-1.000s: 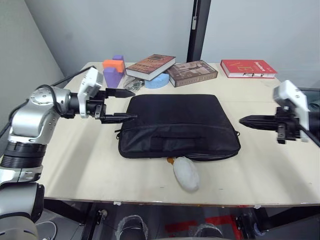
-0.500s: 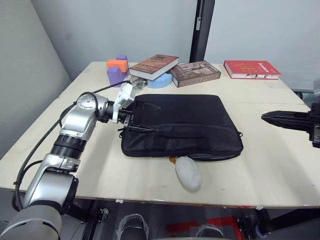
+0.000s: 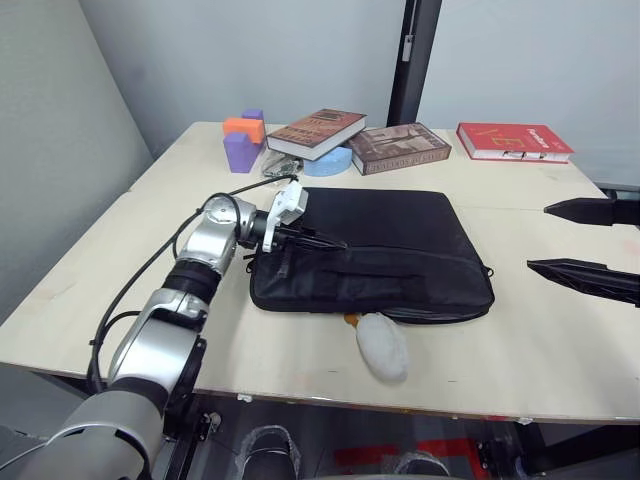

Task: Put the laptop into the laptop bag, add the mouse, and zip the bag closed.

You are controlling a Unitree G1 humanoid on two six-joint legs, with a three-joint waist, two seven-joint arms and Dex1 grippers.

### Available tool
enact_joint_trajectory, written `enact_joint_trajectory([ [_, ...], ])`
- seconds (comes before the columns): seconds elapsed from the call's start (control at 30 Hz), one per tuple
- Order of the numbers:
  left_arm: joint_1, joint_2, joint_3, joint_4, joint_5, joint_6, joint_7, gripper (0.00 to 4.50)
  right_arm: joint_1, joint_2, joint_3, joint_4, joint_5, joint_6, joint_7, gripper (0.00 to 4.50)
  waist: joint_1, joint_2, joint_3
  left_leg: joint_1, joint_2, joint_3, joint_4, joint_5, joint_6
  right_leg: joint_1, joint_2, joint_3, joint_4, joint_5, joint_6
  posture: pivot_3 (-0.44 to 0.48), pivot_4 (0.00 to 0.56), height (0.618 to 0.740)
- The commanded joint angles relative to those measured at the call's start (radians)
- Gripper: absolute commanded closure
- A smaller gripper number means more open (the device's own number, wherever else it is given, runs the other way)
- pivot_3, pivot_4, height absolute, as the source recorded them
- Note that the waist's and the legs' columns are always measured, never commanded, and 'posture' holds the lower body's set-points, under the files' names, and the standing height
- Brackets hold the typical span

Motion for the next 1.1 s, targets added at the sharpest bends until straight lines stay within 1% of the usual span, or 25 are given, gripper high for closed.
enact_joint_trajectory([
  [0.03,-0.053,-0.041,-0.015,0.135,0.068,-0.089,0.021,4.47,-0.006,-0.018,-0.052,-0.015,0.057,0.018,-0.024,0.0,0.002,0.0,0.0,0.0,0.0,0.0,0.0,0.0,0.0,0.0,0.0,0.0,0.0,0.0,0.0,0.0,0.15,0.725],
  [0.1,-0.065,-0.072,-0.019,0.195,0.102,-0.111,0.054,4.47,-0.005,-0.01,-0.045,-0.027,0.09,0.025,-0.052,0.0,0.002,0.0,0.0,0.0,0.0,0.0,0.0,0.0,0.0,0.0,0.0,0.0,0.0,0.0,0.0,0.0,0.15,0.725],
  [0.17,-0.068,-0.098,-0.02,0.229,0.119,-0.131,0.05,4.47,-0.01,0.008,-0.016,-0.042,0.144,0.032,-0.106,0.0,0.001,0.0,0.0,0.0,0.0,0.0,0.0,0.0,0.001,0.0,0.0,0.0,0.0,0.0,0.0,0.0,0.15,0.725],
  [0.27,-0.07,-0.117,-0.028,0.286,0.166,-0.177,0.076,4.47,-0.008,0.041,0.071,-0.055,0.276,0.029,-0.218,0.0,0.001,0.0,0.0,0.0,0.0,-0.001,0.0,0.0,0.001,0.0,0.0,-0.001,0.0,0.0,0.0,0.0,0.15,0.725],
  [0.37,-0.071,-0.123,-0.019,0.328,0.187,-0.199,0.104,4.47,-0.001,0.089,0.218,-0.102,0.369,-0.025,-0.348,0.0,0.001,0.0,0.0,0.002,0.0,-0.001,0.0,0.0,0.001,0.003,-0.001,-0.001,0.0,0.0,0.0,0.0,0.15,0.725],
  [0.47,-0.073,-0.124,-0.009,0.347,0.193,-0.207,0.109,4.47,-0.003,0.15,0.374,-0.151,0.384,-0.094,-0.458,0.0,-0.001,0.0,0.0,0.005,-0.001,-0.001,0.0,0.0,0.001,0.006,-0.001,-0.001,0.0,0.0,0.0,0.0,0.15,0.725],
  [0.6,-0.068,-0.117,-0.002,0.352,0.198,-0.22,0.106,4.47,-0.015,0.219,0.594,-0.167,0.311,-0.146,-0.551,0.0,-0.004,0.0,0.0,0.005,-0.002,-0.001,0.0,0.0,0.0,0.006,-0.002,-0.001,0.0,0.0,0.0,0.0,0.15,0.725],
  [0.77,-0.062,-0.109,0.012,0.35,0.203,-0.229,0.104,4.47,-0.045,0.266,0.796,-0.106,0.16,-0.19,-0.567,0.0,-0.008,0.0,0.0,0.005,-0.002,-0.002,0.0,0.0,0.0,0.006,-0.003,-0.002,-0.001,0.0,0.001,0.0,0.15,0.725],
  [0.93,-0.053,-0.099,0.021,0.341,0.208,-0.234,0.096,4.47,-0.058,0.309,0.908,-0.059,0.076,-0.211,-0.563,0.0,-0.011,0.0,0.0,0.004,-0.002,-0.002,-0.001,0.0,0.0,0.006,-0.003,-0.002,-0.001,0.0,0.001,0.0,0.15,0.725],
  [1.1,-0.046,-0.09,0.022,0.338,0.215,-0.239,0.088,4.47,-0.058,0.347,0.971,-0.027,0.026,-0.213,-0.559,0.0,-0.011,0.0,0.0,0.004,-0.002,-0.002,-0.002,0.0,0.0,0.006,-0.003,-0.002,-0.002,0.001,0.001,0.0,0.15,0.725],
])
